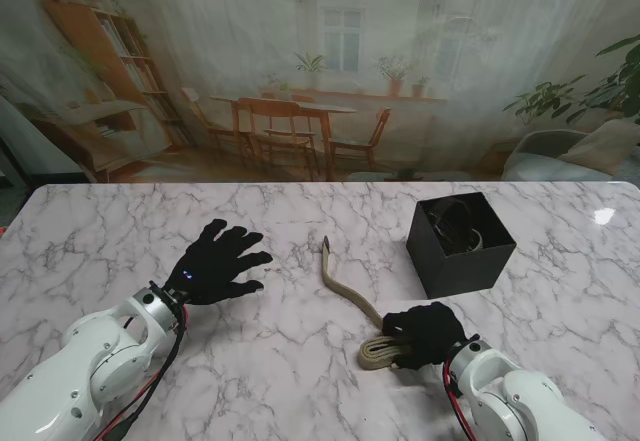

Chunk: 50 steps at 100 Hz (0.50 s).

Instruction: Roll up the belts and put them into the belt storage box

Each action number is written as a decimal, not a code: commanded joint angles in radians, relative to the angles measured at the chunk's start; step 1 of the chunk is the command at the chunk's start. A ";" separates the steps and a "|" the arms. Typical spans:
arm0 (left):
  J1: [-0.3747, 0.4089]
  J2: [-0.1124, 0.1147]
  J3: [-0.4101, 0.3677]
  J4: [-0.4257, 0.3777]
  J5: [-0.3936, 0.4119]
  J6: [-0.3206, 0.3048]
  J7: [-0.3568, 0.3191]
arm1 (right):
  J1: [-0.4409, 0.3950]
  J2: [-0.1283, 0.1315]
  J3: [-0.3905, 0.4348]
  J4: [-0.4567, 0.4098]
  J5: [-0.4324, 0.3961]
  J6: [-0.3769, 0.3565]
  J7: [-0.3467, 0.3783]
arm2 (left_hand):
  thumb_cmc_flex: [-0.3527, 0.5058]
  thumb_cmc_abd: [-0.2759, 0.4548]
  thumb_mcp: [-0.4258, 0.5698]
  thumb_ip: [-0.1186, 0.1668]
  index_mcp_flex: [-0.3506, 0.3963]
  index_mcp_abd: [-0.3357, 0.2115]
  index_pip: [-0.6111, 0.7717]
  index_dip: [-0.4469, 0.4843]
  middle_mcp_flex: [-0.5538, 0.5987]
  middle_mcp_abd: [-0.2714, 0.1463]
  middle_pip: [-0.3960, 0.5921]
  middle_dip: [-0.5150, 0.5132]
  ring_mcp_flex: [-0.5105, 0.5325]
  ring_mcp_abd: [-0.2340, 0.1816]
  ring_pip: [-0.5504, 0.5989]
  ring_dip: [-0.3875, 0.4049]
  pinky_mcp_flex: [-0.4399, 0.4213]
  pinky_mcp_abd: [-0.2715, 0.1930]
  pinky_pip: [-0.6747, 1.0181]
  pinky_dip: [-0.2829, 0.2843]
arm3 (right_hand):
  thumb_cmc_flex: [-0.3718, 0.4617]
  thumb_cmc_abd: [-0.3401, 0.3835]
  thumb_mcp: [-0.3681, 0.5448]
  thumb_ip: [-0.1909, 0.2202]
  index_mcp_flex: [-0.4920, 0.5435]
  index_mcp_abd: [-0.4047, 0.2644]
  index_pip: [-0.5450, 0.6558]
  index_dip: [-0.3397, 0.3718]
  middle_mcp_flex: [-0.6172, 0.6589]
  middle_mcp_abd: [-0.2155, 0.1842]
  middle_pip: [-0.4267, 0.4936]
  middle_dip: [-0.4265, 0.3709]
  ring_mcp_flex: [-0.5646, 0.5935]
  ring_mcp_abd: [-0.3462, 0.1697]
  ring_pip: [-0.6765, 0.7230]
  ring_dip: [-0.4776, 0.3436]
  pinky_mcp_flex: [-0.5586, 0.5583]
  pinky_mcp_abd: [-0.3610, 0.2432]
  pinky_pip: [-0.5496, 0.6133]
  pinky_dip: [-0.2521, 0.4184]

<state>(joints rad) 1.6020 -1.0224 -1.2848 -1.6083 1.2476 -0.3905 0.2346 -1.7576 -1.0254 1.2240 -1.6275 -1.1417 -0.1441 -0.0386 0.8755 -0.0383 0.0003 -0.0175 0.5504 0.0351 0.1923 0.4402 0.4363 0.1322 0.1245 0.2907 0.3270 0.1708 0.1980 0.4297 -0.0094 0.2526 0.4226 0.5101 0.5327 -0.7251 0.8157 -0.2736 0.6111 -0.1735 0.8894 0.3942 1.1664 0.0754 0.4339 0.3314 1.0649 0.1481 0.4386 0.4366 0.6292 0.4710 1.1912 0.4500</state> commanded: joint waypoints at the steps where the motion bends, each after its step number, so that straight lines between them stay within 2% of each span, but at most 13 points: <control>1: -0.001 -0.001 0.003 0.003 0.000 -0.003 -0.013 | -0.010 -0.003 -0.008 0.023 -0.004 0.002 0.005 | 0.002 0.051 -0.027 0.001 -0.026 0.006 -0.006 0.001 -0.029 0.008 -0.010 0.008 0.004 0.000 -0.028 0.003 -0.018 0.037 -0.037 0.010 | 0.061 0.100 0.161 0.069 -0.066 -0.013 -0.174 0.025 0.153 -0.110 0.104 0.064 0.095 -0.125 0.008 0.015 0.020 -0.006 0.034 0.025; 5: -0.001 -0.001 0.003 0.003 0.000 -0.003 -0.012 | -0.008 -0.003 -0.009 0.026 -0.007 0.000 -0.003 | 0.002 0.051 -0.027 0.001 -0.026 0.005 -0.006 0.001 -0.028 0.008 -0.010 0.008 0.004 -0.001 -0.028 0.002 -0.019 0.036 -0.038 0.010 | 0.060 0.109 0.171 0.084 -0.137 -0.005 -0.279 -0.028 0.186 -0.108 0.128 0.073 0.118 -0.125 0.027 0.023 0.034 -0.008 0.043 0.029; 7: -0.001 -0.001 0.003 0.003 0.000 -0.003 -0.012 | -0.008 -0.003 -0.010 0.027 -0.007 0.000 -0.004 | 0.003 0.051 -0.027 0.001 -0.026 0.005 -0.006 0.001 -0.028 0.008 -0.010 0.008 0.005 -0.001 -0.027 0.003 -0.018 0.036 -0.038 0.010 | 0.062 0.113 0.174 0.091 -0.182 -0.003 -0.282 -0.116 0.199 -0.105 0.139 0.072 0.130 -0.122 0.040 0.027 0.042 -0.007 0.049 0.028; 10: -0.002 -0.001 0.003 0.003 0.000 -0.003 -0.011 | -0.007 -0.003 -0.010 0.029 -0.008 -0.001 -0.006 | 0.003 0.050 -0.027 0.001 -0.026 0.005 -0.006 0.001 -0.028 0.007 -0.010 0.008 0.004 -0.001 -0.028 0.003 -0.019 0.036 -0.038 0.010 | 0.065 0.125 0.184 0.113 -0.264 -0.013 -0.272 -0.148 0.220 -0.093 0.149 0.075 0.156 -0.108 0.061 0.034 0.063 -0.009 0.067 0.033; 11: -0.002 -0.001 0.003 0.003 0.000 -0.003 -0.011 | -0.006 -0.003 -0.011 0.030 -0.008 -0.001 -0.009 | 0.002 0.050 -0.027 0.001 -0.026 0.005 -0.006 0.001 -0.028 0.008 -0.010 0.008 0.004 0.000 -0.028 0.003 -0.019 0.036 -0.038 0.010 | 0.065 0.125 0.184 0.113 -0.264 -0.013 -0.272 -0.148 0.220 -0.093 0.149 0.075 0.156 -0.108 0.061 0.034 0.063 -0.009 0.067 0.033; 13: -0.002 -0.001 0.003 0.004 0.000 -0.003 -0.011 | -0.005 -0.003 -0.013 0.034 -0.007 -0.001 -0.017 | 0.003 0.050 -0.027 0.001 -0.027 0.005 -0.007 0.001 -0.028 0.008 -0.010 0.008 0.004 0.000 -0.028 0.003 -0.018 0.036 -0.038 0.010 | 0.063 0.142 0.189 0.147 -0.304 -0.023 -0.257 -0.153 0.234 -0.083 0.153 0.077 0.172 -0.098 0.077 0.039 0.078 -0.008 0.079 0.034; 15: -0.002 -0.001 0.003 0.004 0.000 -0.003 -0.011 | -0.003 -0.003 -0.015 0.038 -0.008 -0.001 -0.024 | 0.003 0.050 -0.027 0.001 -0.026 0.005 -0.007 0.001 -0.028 0.007 -0.010 0.008 0.004 0.000 -0.028 0.003 -0.018 0.036 -0.038 0.010 | 0.064 0.156 0.192 0.161 -0.321 -0.026 -0.254 -0.156 0.244 -0.078 0.158 0.079 0.184 -0.091 0.086 0.042 0.088 -0.006 0.085 0.034; 25: -0.002 -0.001 0.003 0.004 0.000 -0.004 -0.009 | 0.003 -0.004 -0.022 0.050 -0.017 0.001 -0.051 | 0.002 0.050 -0.027 0.001 -0.027 0.006 -0.007 0.001 -0.028 0.008 -0.009 0.008 0.005 -0.001 -0.028 0.003 -0.019 0.037 -0.038 0.010 | 0.091 0.202 0.201 0.184 -0.386 -0.054 -0.240 -0.167 0.291 -0.051 0.203 0.093 0.243 -0.051 0.156 0.061 0.158 -0.010 0.132 0.033; 28: -0.002 -0.001 0.003 0.005 0.000 -0.004 -0.008 | 0.004 -0.004 -0.023 0.051 -0.016 0.002 -0.052 | 0.003 0.051 -0.026 0.001 -0.027 0.007 -0.007 0.000 -0.028 0.007 -0.010 0.008 0.004 -0.001 -0.028 0.003 -0.019 0.037 -0.038 0.010 | 0.098 0.212 0.204 0.187 -0.391 -0.069 -0.237 -0.170 0.293 -0.045 0.211 0.095 0.242 -0.043 0.173 0.065 0.168 -0.010 0.138 0.028; 33: -0.002 -0.001 0.003 0.005 0.000 -0.004 -0.007 | 0.005 -0.004 -0.025 0.053 -0.015 0.005 -0.055 | 0.004 0.051 -0.026 0.001 -0.027 0.006 -0.007 0.000 -0.028 0.009 -0.009 0.008 0.004 0.000 -0.028 0.003 -0.018 0.036 -0.038 0.010 | 0.127 0.247 0.206 0.190 -0.391 -0.166 -0.227 -0.176 0.295 -0.030 0.236 0.104 0.243 -0.025 0.224 0.071 0.199 -0.006 0.162 0.015; 39: -0.001 -0.001 0.002 0.005 0.000 -0.004 -0.007 | 0.006 -0.004 -0.028 0.055 -0.021 0.006 -0.058 | 0.004 0.051 -0.027 0.001 -0.027 0.005 -0.007 0.000 -0.028 0.007 -0.009 0.008 0.005 -0.001 -0.027 0.003 -0.018 0.037 -0.038 0.010 | 0.147 0.281 0.212 0.189 -0.384 -0.230 -0.225 -0.177 0.295 -0.024 0.245 0.109 0.244 -0.014 0.242 0.070 0.220 0.000 0.170 0.008; 44: -0.001 -0.001 0.002 0.004 0.001 -0.003 -0.007 | 0.006 -0.003 -0.029 0.056 -0.025 0.008 -0.058 | 0.004 0.051 -0.027 0.001 -0.028 0.006 -0.007 0.000 -0.028 0.008 -0.009 0.008 0.005 -0.001 -0.027 0.003 -0.018 0.037 -0.038 0.010 | 0.173 0.309 0.217 0.184 -0.366 -0.271 -0.219 -0.177 0.294 -0.011 0.259 0.118 0.243 0.002 0.282 0.064 0.245 0.011 0.183 -0.011; 50: 0.000 -0.001 0.001 0.004 0.001 -0.003 -0.006 | 0.005 -0.004 -0.029 0.056 -0.023 0.010 -0.059 | 0.004 0.051 -0.027 0.001 -0.028 0.005 -0.007 0.000 -0.028 0.008 -0.009 0.008 0.004 0.000 -0.028 0.003 -0.018 0.037 -0.039 0.010 | 0.197 0.334 0.215 0.176 -0.329 -0.281 -0.242 -0.186 0.292 0.003 0.255 0.119 0.239 0.021 0.317 0.052 0.271 0.024 0.201 -0.035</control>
<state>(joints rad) 1.6015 -1.0225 -1.2854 -1.6055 1.2474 -0.3915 0.2390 -1.7458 -1.0278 1.1992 -1.5847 -1.1609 -0.1419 -0.1039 0.8755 -0.0383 0.0003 -0.0175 0.5504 0.0351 0.1923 0.4402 0.4363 0.1322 0.1245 0.2907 0.3270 0.1708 0.1980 0.4297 -0.0094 0.2526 0.4226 0.5101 0.5193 -0.5559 0.8342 -0.1972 0.2357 -0.2812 0.6400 0.2277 1.3273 0.1757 0.5615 0.4314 1.2555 0.1806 0.6698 0.4916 0.8543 0.4582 1.3418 0.4440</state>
